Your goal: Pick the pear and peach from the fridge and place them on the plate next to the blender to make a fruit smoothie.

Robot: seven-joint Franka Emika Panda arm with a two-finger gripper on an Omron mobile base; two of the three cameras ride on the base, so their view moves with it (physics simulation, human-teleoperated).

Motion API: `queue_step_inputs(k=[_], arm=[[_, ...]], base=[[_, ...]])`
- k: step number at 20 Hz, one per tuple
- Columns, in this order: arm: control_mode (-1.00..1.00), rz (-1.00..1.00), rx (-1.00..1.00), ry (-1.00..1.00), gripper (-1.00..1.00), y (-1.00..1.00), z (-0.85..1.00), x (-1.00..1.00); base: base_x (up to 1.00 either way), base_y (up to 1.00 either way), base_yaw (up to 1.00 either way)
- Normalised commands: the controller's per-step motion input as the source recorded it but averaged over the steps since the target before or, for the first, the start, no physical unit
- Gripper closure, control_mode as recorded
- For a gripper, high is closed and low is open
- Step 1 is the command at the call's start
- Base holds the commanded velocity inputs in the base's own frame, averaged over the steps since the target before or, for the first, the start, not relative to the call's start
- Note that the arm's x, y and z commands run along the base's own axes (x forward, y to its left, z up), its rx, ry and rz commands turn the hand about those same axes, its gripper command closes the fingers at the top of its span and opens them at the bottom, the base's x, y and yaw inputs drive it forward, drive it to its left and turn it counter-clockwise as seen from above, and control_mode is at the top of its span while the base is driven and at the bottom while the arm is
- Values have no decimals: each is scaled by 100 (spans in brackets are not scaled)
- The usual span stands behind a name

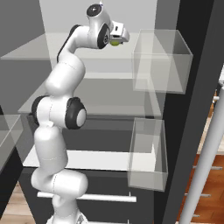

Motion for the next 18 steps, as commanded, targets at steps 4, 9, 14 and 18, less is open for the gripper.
queue_step_inputs(k=[4, 9, 14, 18], arm=[[-100, -1, 1, 0, 100, -9, -11, 0], [-100, 0, 0, -2, 100, 0, -1, -4], [-100, 0, 0, -20, 100, 0, -4, -44], [-100, 0, 0, -24, 100, 0, -26, -55]], base=[[0, 0, 0], [0, 0, 0], [0, 0, 0], [0, 0, 0]])
